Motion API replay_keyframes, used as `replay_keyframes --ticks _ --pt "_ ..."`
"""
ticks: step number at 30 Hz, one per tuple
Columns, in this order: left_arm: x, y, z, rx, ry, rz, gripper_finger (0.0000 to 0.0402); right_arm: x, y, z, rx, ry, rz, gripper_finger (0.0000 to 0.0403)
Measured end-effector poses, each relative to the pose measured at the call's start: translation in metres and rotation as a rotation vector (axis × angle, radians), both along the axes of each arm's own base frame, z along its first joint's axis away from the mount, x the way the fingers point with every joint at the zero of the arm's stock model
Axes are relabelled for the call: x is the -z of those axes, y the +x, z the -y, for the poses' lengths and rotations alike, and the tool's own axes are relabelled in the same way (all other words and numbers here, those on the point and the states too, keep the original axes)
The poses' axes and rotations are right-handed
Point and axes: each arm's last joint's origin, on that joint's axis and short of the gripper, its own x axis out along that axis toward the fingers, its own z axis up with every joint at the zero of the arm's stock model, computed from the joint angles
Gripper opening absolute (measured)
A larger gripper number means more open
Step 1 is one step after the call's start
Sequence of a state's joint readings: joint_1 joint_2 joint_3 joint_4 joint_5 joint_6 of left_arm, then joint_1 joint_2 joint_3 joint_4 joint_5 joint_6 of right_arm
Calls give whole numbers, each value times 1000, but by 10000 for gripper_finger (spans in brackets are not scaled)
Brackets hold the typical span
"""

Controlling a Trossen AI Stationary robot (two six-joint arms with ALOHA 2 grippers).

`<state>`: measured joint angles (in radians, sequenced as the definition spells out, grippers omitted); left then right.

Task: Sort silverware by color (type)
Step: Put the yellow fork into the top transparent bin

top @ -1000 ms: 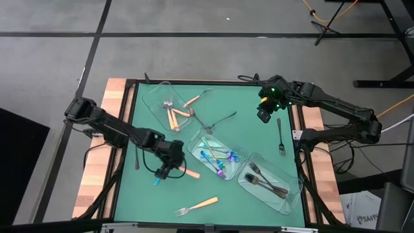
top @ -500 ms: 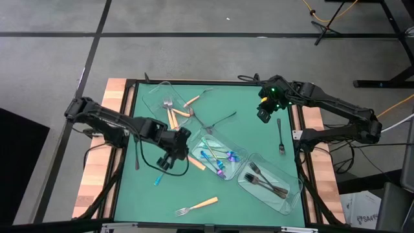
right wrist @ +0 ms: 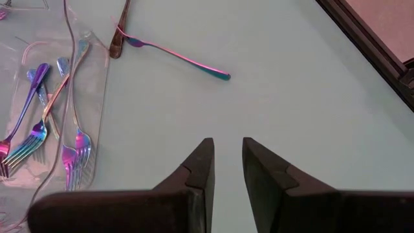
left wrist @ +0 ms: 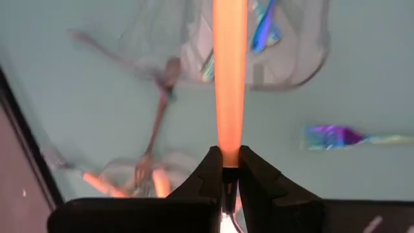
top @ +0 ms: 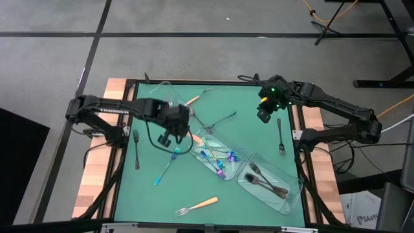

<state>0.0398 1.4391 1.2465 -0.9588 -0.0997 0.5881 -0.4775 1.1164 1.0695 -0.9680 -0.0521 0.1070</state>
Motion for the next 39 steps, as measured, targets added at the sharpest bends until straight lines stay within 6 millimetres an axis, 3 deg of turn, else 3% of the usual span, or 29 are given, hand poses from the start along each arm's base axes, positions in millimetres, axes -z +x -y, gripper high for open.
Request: replay_keyframes --ticks 11,23,29,39 --pt "2 -19 -73 -154 37 -77 22 0 0 0 0 0 0 69" --pt "4 -63 -145 -343 26 -156 21 0 0 0 0 0 0 69" --pt "19 -80 -161 -318 -70 -146 21 0 0 0 0 0 1 69" --pt "55 -85 -159 -205 -46 -177 23 0 0 0 1 -1 1 69"
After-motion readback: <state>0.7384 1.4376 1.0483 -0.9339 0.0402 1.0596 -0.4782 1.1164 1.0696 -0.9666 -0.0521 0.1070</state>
